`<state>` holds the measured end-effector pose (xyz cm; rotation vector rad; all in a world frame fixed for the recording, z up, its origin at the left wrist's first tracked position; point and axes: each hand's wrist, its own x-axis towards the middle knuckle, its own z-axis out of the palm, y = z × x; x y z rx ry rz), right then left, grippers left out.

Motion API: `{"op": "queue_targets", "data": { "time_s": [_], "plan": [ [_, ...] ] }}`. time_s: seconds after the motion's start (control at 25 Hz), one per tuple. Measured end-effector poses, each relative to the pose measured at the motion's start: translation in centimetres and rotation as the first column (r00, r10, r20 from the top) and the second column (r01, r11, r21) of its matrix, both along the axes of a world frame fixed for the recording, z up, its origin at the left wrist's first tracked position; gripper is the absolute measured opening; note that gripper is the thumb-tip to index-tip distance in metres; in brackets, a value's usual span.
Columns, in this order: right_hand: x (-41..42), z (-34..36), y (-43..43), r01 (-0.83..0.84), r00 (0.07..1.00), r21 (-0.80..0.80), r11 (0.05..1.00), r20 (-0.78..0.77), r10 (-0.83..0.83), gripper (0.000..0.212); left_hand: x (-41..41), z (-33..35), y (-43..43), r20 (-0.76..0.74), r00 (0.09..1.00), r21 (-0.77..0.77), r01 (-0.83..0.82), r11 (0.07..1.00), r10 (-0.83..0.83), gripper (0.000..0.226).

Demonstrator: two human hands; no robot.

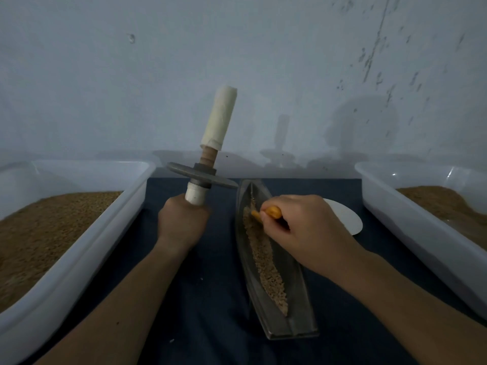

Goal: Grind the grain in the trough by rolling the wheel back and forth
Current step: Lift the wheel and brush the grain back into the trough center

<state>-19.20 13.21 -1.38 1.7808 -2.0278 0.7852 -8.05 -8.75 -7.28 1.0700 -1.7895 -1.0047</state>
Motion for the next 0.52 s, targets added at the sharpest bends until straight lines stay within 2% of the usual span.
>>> {"op": "queue_targets", "data": {
  "time_s": [0.2,0.4,0.52],
  "plan": [
    [0.3,1.7,-0.5,0.051,0.999,-0.151,0.987,0.026,-0.048,0.035,0.0,0.0,-0.1,-0.014,1.000,0.010,0.022,1.000,-0.022,0.010],
    [-0.7,0.9,-1.9,0.100,0.994,-0.034,0.994,0.041,-0.098,0.032,-0.1,-0.1,-0.1,-0.006,0.999,0.008,0.047,0.999,-0.047,0.013],
    [-0.3,0.4,-1.0,0.059,0.995,-0.076,0.995,0.089,-0.052,0.030,-0.2,-0.2,-0.2,0.001,0.999,-0.010,0.050,0.999,-0.050,0.012]
  ]
}}
